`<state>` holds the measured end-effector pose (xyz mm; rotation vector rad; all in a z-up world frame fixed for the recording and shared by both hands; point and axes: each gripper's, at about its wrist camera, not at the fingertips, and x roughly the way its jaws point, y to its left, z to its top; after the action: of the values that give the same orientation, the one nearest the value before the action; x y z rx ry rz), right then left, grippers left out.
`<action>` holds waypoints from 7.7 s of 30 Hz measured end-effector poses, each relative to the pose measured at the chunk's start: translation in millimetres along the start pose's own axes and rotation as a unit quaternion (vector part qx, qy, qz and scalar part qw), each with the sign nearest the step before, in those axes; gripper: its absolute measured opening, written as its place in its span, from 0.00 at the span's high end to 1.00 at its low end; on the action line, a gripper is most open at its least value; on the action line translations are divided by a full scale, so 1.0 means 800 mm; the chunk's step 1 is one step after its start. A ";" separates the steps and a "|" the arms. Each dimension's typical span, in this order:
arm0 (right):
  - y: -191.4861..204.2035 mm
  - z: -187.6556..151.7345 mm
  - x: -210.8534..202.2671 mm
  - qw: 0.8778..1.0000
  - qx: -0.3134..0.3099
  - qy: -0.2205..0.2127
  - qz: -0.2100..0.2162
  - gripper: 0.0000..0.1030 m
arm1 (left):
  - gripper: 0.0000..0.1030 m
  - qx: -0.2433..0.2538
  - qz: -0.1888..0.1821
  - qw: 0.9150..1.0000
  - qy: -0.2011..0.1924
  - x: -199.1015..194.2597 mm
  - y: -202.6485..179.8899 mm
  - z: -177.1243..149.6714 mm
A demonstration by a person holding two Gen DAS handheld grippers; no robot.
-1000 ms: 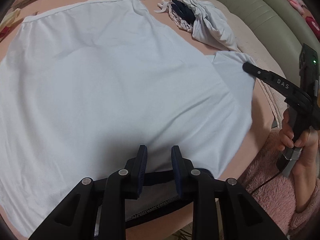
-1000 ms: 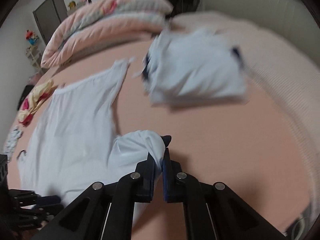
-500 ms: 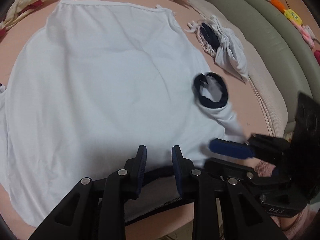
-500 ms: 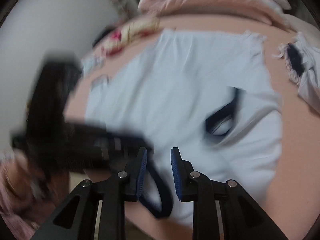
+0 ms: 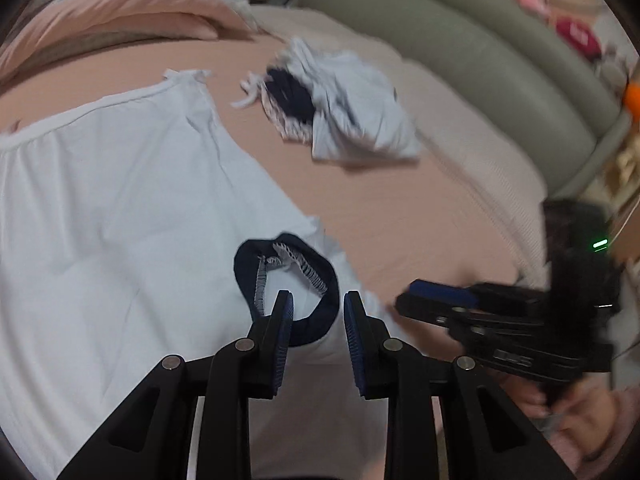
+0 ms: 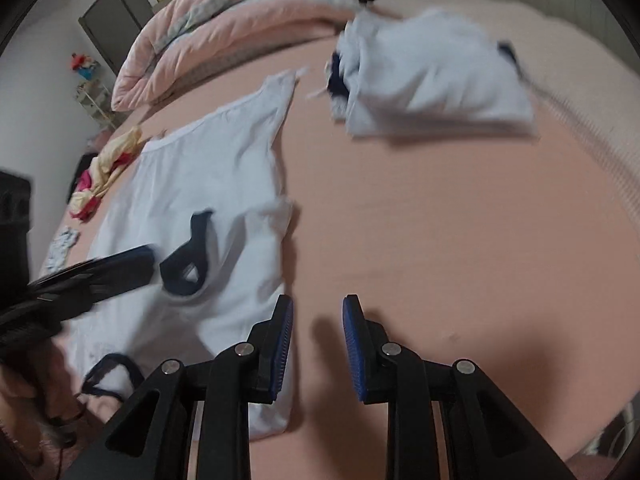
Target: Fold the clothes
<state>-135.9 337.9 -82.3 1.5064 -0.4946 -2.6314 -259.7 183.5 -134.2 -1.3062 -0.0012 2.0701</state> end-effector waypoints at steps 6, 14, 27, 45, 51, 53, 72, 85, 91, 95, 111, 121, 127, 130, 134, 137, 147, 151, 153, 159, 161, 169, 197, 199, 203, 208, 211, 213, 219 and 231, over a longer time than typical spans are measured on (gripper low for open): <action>0.016 -0.001 -0.012 0.999 -0.032 -0.016 0.011 0.76 | 0.96 0.014 0.040 0.999 0.008 -0.001 0.008 -0.003; 0.064 -0.040 0.004 0.983 -0.166 0.070 -0.018 0.71 | 0.95 -0.030 0.130 0.990 0.047 -0.001 0.061 -0.007; 0.092 -0.026 -0.008 0.986 -0.165 0.013 -0.003 0.68 | 0.84 -0.100 0.047 0.991 -0.078 -0.075 0.056 -0.019; 0.093 0.068 0.011 0.987 -0.159 -0.001 -0.001 0.66 | 0.84 -0.009 0.073 0.997 0.001 -0.027 0.015 -0.017; 0.044 0.075 0.070 0.997 -0.049 0.061 -0.015 0.66 | 0.84 -0.124 0.146 0.981 -0.031 -0.046 0.072 -0.022; 0.026 0.084 0.059 0.999 -0.003 0.034 -0.001 0.66 | 0.84 -0.145 0.110 0.981 -0.071 -0.070 0.072 -0.025; 0.029 -0.042 0.012 0.993 -0.106 0.042 -0.036 0.66 | 0.78 -0.067 0.107 0.992 0.003 -0.028 -0.011 -0.050; 0.100 -0.065 -0.007 0.985 -0.164 -0.024 -0.046 0.65 | 0.77 -0.174 0.144 0.974 -0.031 -0.118 0.068 -0.133; 0.172 -0.115 0.042 0.958 -0.270 0.052 -0.084 0.60 | 0.77 -0.162 0.150 0.975 0.025 -0.106 0.077 -0.175; 0.174 -0.135 0.029 0.962 -0.252 0.071 -0.082 0.60 | 0.77 -0.153 0.129 0.979 0.043 -0.142 0.080 -0.200; 0.279 -0.066 0.050 0.965 -0.256 0.045 0.034 0.59 | 0.59 -0.433 0.094 0.889 -0.119 -0.226 0.297 -0.251; 0.243 -0.051 0.115 0.981 -0.188 0.047 0.015 0.59 | 0.99 -0.406 0.063 0.890 -0.200 -0.215 0.306 -0.241; 0.237 -0.053 0.104 0.981 -0.192 0.022 0.000 0.59 | 0.99 -0.430 0.148 0.860 -0.232 -0.268 0.315 -0.270; 0.231 -0.054 0.101 0.979 -0.203 0.016 -0.006 0.59 | 0.99 -0.425 0.149 0.865 -0.223 -0.266 0.321 -0.270; 0.222 -0.054 0.103 0.982 -0.189 0.028 -0.004 0.59 | 0.99 -0.374 0.131 0.892 -0.219 -0.273 0.289 -0.241; 0.220 -0.054 0.101 0.981 -0.190 0.031 -0.005 0.58 | 0.99 -0.296 0.092 0.931 -0.194 -0.258 0.242 -0.195; 0.231 -0.018 0.076 0.986 -0.165 0.017 0.014 0.59 | 0.58 -0.226 -0.043 0.965 -0.125 -0.186 0.209 -0.160; 0.273 0.002 0.077 0.983 -0.175 0.010 0.053 0.58 | 0.58 -0.220 0.040 0.955 -0.197 -0.246 0.224 -0.181; 0.310 -0.003 0.092 0.977 -0.203 0.022 0.067 0.58 | 0.58 -0.225 0.101 0.953 -0.174 -0.245 0.241 -0.186; 0.400 -0.042 0.154 0.952 -0.304 0.031 0.013 0.59 | 0.59 -0.156 0.150 0.971 -0.104 -0.197 0.233 -0.201; 0.387 -0.030 0.180 0.958 -0.285 0.028 -0.034 0.59 | 0.59 -0.109 0.175 0.976 -0.077 -0.184 0.215 -0.212; 0.345 -0.006 0.151 0.973 -0.231 0.007 -0.015 0.56 | 0.59 -0.101 0.178 0.974 -0.096 -0.232 0.203 -0.209; 0.396 0.033 0.216 0.958 -0.276 0.069 0.021 0.56 | 0.59 -0.159 0.153 0.973 -0.066 -0.191 0.351 -0.106; 0.397 0.031 0.221 0.958 -0.277 0.074 0.017 0.56 | 0.59 -0.159 0.156 0.973 -0.064 -0.189 0.350 -0.105; 0.397 0.025 0.218 0.957 -0.278 0.078 0.024 0.56 | 0.59 -0.144 0.156 0.975 -0.063 -0.187 0.347 -0.109; 0.397 0.011 0.210 0.954 -0.289 0.082 0.016 0.56 | 0.59 -0.134 0.142 0.978 -0.068 -0.187 0.347 -0.121; 0.396 0.004 0.199 0.953 -0.288 0.087 0.025 0.56 | 0.59 -0.149 0.147 0.974 -0.086 -0.200 0.351 -0.123; 0.397 -0.004 0.192 0.950 -0.300 0.089 0.024 0.56 | 0.59 -0.166 0.146 0.970 -0.098 -0.207 0.358 -0.122; 0.396 -0.021 0.176 0.937 -0.337 0.094 0.007 0.56 | 0.59 -0.126 0.131 0.982 -0.056 -0.198 0.352 -0.124; 0.427 -0.013 0.206 0.915 -0.386 0.116 0.034 0.56 | 0.59 -0.089 0.123 0.987 -0.046 -0.205 0.338 -0.140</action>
<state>-245.9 -23.4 -117.9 1.4248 0.4592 -2.1233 -273.1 -151.7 -151.2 -1.3710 -0.0699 2.3854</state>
